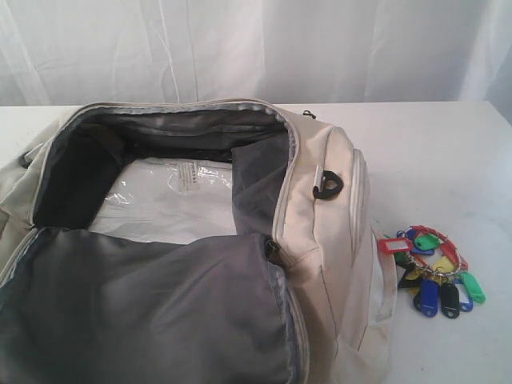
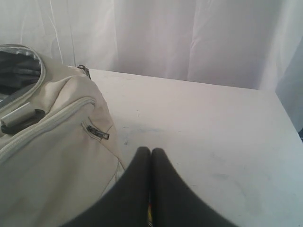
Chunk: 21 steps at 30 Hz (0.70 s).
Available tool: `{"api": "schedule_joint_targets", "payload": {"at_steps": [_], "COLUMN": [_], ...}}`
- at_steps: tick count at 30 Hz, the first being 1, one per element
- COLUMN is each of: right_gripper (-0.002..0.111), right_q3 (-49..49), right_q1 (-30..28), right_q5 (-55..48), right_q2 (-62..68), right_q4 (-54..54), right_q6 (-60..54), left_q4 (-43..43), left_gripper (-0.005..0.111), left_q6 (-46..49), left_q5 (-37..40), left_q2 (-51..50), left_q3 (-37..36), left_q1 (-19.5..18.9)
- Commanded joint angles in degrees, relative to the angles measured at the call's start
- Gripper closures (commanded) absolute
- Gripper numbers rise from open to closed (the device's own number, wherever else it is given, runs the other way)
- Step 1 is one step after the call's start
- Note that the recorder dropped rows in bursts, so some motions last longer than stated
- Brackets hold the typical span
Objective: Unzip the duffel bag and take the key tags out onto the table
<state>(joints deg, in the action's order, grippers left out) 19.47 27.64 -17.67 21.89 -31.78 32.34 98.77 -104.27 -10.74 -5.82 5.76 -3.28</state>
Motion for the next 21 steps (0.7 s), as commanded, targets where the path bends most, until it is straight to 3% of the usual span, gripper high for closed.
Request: {"api": "schedule_joint_targets", "payload": {"at_steps": [1,14,21], "right_gripper": [0.108,0.108,0.108], "right_q3": [-0.22,-0.22,-0.22], "right_q1": [-0.31,-0.31,-0.31], "right_q5": [0.1,-0.03,0.07], "right_q2": [-0.22,-0.22,-0.22], "right_q4": [0.02,0.02,0.02], "right_q6": [0.28,0.4,0.41], "left_q4": [1.18,1.18,0.77], "left_gripper": [0.107,0.107,0.107], "left_q6": [-0.5,-5.47,-2.18], "left_q5": [1.69,8.1,7.23], "left_q2": [0.48,0.48,0.48], "left_q3": [-0.3,-0.3,-0.3], "left_q1": [-0.21,-0.21,-0.21]}}
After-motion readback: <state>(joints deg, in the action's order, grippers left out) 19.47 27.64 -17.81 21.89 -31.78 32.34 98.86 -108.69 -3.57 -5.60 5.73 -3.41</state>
